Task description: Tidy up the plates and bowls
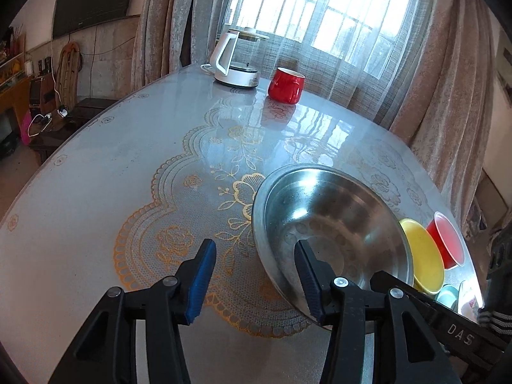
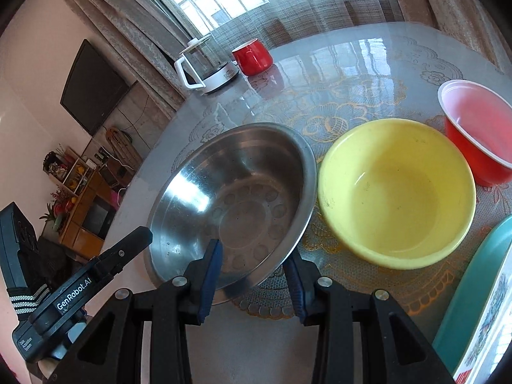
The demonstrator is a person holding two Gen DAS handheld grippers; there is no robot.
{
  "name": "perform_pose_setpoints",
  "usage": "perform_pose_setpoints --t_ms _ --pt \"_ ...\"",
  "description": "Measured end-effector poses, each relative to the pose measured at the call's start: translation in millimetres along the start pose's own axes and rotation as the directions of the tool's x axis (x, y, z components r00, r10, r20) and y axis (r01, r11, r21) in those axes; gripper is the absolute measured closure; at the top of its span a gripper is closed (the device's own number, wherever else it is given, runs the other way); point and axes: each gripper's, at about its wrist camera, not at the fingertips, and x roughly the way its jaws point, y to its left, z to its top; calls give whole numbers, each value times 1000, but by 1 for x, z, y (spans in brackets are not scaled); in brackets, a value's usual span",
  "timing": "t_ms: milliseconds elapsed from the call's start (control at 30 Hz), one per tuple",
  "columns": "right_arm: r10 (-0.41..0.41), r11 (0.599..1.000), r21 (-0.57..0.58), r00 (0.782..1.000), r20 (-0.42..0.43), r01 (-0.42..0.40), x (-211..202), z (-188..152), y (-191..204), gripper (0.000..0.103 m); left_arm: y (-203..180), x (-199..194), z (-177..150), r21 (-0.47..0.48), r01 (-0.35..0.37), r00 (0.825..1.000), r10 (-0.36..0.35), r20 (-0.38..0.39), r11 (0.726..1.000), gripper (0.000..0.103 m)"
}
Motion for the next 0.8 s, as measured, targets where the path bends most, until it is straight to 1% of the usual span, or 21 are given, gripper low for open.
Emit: perform_pose_setpoints --t_ms 67,100,133,200,300,400,500,567,667,800 --pt "-11 1000 4 1000 -3 11 6 2 -1 64 -6 9 -1 35 -3 1000 4 -31 999 70" --pt "-18 1000 -6 1000 -5 18 9 2 -1 64 -8 11 -3 56 12 999 -11 -33 998 72" --pt "-25 999 -24 1000 -5 24 11 1 0 64 -12 10 -5 81 17 1000 -15 -23 997 76" --pt "-47 997 -68 999 0 47 11 0 5 64 -17 6 -8 105 -2 1000 2 0 994 76" --pt "-82 989 -125 997 3 82 8 -3 10 64 -16 0 -12 100 17 1000 -16 -6 995 76" --pt "-70 987 -145 998 -6 68 4 -8 10 64 -18 -9 -18 124 5 1000 -5 0 992 76" --pt "-57 989 -141 998 -21 53 -2 -15 10 64 -18 -22 -24 118 16 1000 -17 2 993 76" --pt "-42 991 -127 999 -22 39 -7 -20 9 64 -19 -30 -29 117 26 1000 -27 2 993 76" --pt "-43 990 -137 999 -24 39 -17 -29 10 64 -23 -46 -40 137 31 999 -34 19 990 75" --pt "-27 990 -140 999 -18 25 -30 -41 11 64 -23 -61 -52 125 48 998 -52 31 991 75"
